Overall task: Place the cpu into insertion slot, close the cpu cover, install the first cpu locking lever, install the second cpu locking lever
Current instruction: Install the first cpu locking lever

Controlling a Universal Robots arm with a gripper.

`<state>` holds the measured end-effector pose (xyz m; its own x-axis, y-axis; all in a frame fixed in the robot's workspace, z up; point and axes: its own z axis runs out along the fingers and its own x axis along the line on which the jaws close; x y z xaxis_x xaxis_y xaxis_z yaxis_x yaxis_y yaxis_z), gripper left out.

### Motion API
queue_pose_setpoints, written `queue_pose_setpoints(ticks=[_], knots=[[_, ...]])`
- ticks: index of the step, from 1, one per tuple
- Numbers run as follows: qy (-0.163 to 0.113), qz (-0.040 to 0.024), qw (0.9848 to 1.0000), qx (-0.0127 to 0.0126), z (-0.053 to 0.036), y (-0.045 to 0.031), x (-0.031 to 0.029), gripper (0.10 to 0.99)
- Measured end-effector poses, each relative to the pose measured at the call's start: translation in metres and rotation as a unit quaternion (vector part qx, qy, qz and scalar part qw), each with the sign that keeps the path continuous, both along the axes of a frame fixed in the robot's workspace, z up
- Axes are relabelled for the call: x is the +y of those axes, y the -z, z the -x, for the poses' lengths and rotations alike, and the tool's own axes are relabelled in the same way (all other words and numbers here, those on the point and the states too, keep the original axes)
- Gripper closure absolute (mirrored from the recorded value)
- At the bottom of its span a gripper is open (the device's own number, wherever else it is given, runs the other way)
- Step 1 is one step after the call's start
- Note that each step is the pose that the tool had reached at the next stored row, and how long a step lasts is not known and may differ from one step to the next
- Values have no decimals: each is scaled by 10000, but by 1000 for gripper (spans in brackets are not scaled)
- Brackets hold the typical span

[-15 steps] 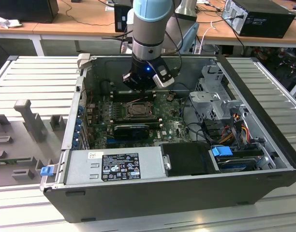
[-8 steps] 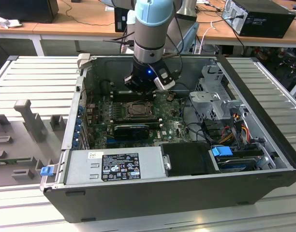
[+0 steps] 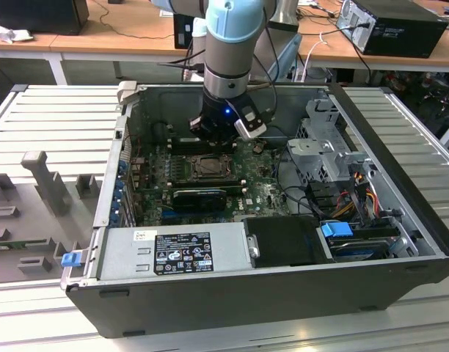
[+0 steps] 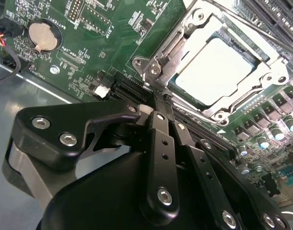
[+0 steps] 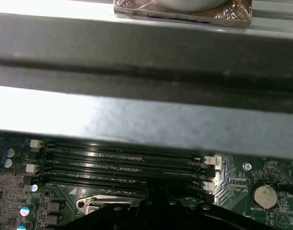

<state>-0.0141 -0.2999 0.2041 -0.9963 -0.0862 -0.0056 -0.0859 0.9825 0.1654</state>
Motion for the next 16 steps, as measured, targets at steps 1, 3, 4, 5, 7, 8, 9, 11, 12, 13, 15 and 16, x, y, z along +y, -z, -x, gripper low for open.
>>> queue_pose_setpoints(ticks=[1,3,4,5,7,8,9,11,12,13,15,16], knots=[[0,40,10000,-1,-5,1,0,980],[-1,73,10000,0,-8,6,0,980],[-1,84,10000,1,-10,9,-1,980],[-2,95,10000,2,-13,13,-2,980],[-1,107,9999,2,-17,23,-2,980],[-1,97,10000,-6,-22,36,4,980],[-1,110,9999,-3,-24,39,3,980],[-1,123,9999,1,-26,41,-1,980],[0,122,9999,0,-27,41,-1,980],[-1,113,9999,1,-27,41,-1,980],[0,89,10000,-1,-27,11,0,980],[-1,91,10000,0,-27,-11,0,980]])
